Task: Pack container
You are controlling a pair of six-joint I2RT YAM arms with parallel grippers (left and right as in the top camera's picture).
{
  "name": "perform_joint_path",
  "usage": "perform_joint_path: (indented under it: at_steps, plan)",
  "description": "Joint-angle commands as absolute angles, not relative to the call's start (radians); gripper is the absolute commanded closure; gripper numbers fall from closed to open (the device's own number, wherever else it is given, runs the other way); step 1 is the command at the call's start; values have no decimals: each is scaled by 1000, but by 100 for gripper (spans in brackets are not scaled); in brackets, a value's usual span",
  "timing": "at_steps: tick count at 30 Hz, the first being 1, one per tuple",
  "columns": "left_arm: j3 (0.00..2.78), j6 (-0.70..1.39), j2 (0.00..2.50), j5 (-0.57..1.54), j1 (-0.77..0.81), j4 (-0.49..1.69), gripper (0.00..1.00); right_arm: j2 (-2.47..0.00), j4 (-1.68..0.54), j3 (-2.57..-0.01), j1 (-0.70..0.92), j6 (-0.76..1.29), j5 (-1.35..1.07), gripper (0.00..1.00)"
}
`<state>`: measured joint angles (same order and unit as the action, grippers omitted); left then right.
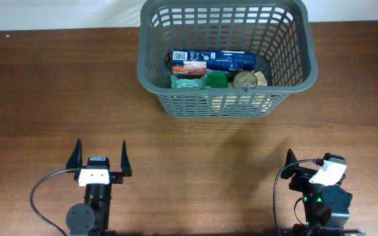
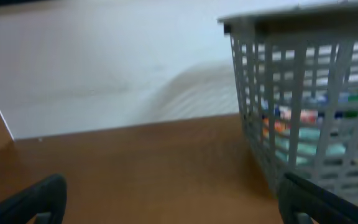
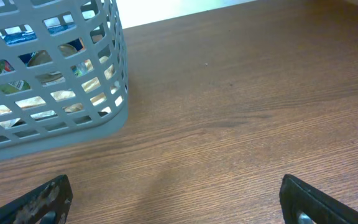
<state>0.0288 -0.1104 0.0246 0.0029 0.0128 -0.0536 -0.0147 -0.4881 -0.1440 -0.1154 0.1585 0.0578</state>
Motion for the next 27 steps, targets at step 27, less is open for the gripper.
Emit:
perform_joint_path:
  at_steps: [27]
  plan:
    - [9, -102, 12, 3, 11, 83, 1, -7, -489, -137, -118, 167, 53, 1]
